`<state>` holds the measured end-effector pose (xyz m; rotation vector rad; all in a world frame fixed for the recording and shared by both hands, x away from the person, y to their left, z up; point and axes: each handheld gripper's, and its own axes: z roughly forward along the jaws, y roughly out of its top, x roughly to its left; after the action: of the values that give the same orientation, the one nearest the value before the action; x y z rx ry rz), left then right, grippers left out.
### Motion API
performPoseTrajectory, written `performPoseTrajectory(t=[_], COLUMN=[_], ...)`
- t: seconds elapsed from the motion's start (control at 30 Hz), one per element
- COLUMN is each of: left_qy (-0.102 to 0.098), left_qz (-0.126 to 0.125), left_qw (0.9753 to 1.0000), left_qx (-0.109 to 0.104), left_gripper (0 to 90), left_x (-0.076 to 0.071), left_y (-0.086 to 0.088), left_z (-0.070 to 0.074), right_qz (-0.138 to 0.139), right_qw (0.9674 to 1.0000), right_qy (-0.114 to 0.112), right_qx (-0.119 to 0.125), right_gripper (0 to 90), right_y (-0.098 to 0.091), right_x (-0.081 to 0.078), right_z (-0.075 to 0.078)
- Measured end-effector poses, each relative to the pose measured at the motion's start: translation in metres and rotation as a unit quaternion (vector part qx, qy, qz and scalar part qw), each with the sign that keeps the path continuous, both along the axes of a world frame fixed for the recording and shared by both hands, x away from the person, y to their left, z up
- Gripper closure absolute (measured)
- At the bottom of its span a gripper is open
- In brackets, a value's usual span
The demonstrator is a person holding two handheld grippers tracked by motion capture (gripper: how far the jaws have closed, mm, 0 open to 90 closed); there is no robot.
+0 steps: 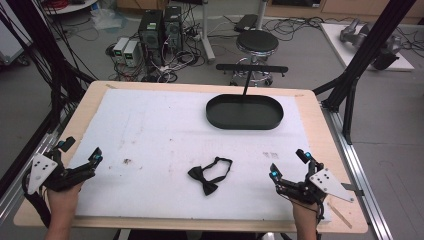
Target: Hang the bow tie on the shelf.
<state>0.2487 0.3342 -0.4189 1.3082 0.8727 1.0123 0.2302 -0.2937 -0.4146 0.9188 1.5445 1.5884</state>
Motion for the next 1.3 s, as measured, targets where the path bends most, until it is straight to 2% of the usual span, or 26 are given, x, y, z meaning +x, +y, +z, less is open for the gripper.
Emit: performPoseTrajectory(t=[0.23, 0.47, 0.57, 0.6, 0.67, 0.8, 0.9, 1.03, 1.07, 1.17, 1.23, 1.3], left_qy=[-0.001, 0.001, 0.003, 0.005, 0.004, 0.007, 0.008, 0.007, 0.009, 0.009, 0.010, 0.010], left_qz=[-0.002, -0.006, -0.007, -0.006, -0.005, -0.005, -0.005, 0.000, 0.000, 0.001, 0.000, 0.000], left_qw=[1.0000, 1.0000, 1.0000, 1.0000, 1.0000, 1.0000, 1.0000, 1.0000, 1.0000, 1.0000, 0.9999, 1.0000], left_qx=[0.000, -0.001, -0.001, -0.002, -0.002, -0.002, -0.001, -0.004, -0.004, -0.004, -0.001, -0.002], left_gripper=[10.1, 10.1, 10.1, 10.1, 10.1, 10.1, 10.1, 10.1, 10.1, 10.1, 10.1, 10.1], left_x=[0.000, 0.002, 0.003, 0.002, 0.002, 0.001, 0.000, -0.001, -0.002, -0.001, -0.001, -0.001], left_y=[0.000, -0.001, -0.001, 0.000, 0.000, 0.000, 0.000, 0.003, 0.003, 0.003, 0.003, 0.002], left_z=[0.001, 0.001, -0.001, -0.001, -0.001, -0.003, -0.003, -0.003, -0.003, -0.004, -0.004, -0.004], right_qz=[0.017, 0.034, 0.047, 0.062, 0.075, 0.098, 0.107, 0.131, 0.138, 0.142, 0.146, 0.148], right_qw=[0.9998, 0.9991, 0.9985, 0.9971, 0.9956, 0.9907, 0.9859, 0.9774, 0.9744, 0.9680, 0.9645, 0.9615], right_qy=[0.007, 0.022, 0.027, 0.044, 0.053, 0.084, 0.106, 0.142, 0.155, 0.182, 0.189, 0.194], right_qx=[-0.001, 0.009, 0.006, -0.003, -0.018, -0.042, -0.073, -0.084, -0.087, -0.098, -0.113, -0.127], right_gripper=[4.0, 4.6, 4.6, 4.6, 4.6, 4.5, 4.6, 5.2, 5.7, 6.9, 7.1, 11.5], right_y=[0.006, 0.018, 0.026, 0.038, 0.049, 0.071, 0.087, 0.097, 0.099, 0.103, 0.106, 0.108], right_x=[0.001, 0.003, 0.006, 0.009, 0.013, 0.023, 0.033, 0.047, 0.052, 0.065, 0.071, 0.076], right_z=[0.004, 0.017, 0.019, 0.020, 0.019, 0.013, 0.007, 0.001, -0.001, -0.007, -0.010, -0.011])
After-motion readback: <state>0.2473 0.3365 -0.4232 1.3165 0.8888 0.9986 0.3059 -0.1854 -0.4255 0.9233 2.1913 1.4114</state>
